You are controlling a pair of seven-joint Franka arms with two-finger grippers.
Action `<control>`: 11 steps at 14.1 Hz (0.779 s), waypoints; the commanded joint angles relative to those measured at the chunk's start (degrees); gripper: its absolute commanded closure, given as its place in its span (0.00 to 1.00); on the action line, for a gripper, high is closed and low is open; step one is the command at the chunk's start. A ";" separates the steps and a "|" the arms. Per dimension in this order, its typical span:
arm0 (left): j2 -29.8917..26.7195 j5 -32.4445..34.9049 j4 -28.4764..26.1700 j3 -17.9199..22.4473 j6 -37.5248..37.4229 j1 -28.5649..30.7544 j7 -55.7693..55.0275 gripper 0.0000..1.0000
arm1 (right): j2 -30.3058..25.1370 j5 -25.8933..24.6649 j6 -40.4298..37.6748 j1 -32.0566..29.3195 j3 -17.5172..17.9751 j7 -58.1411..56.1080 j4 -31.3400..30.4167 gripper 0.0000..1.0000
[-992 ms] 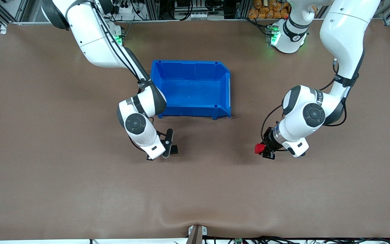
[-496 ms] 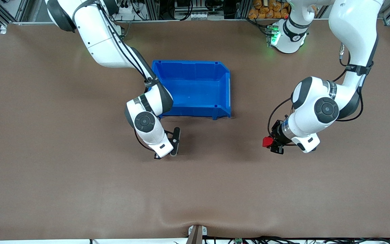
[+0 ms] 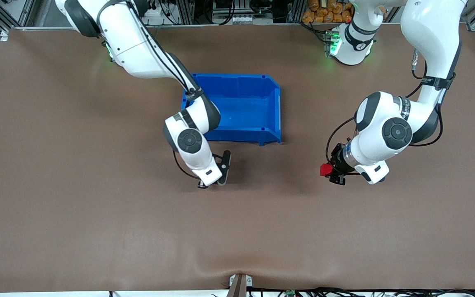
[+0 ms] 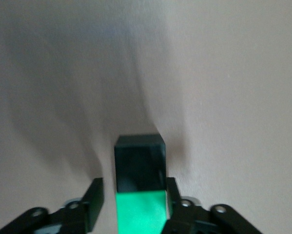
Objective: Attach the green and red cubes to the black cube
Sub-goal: 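Carry the green cube toward the black cube while the left gripper carries the red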
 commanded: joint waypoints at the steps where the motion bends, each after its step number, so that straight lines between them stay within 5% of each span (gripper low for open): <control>1: -0.97 -0.99 -0.26 -0.47 -2.89 0.45 -0.75 1.00 | 1.06 1.23 0.08 0.14 -0.56 0.79 1.99 0.00; 6: -0.27 -1.08 0.97 -0.47 -2.90 -0.51 -1.54 1.00 | -2.71 1.23 -3.50 -1.00 -0.73 0.79 1.46 0.00; 11: 8.94 -1.17 12.47 -0.56 -2.90 -9.11 -10.32 1.00 | -10.70 1.23 -16.59 -7.04 -1.00 0.79 1.46 0.00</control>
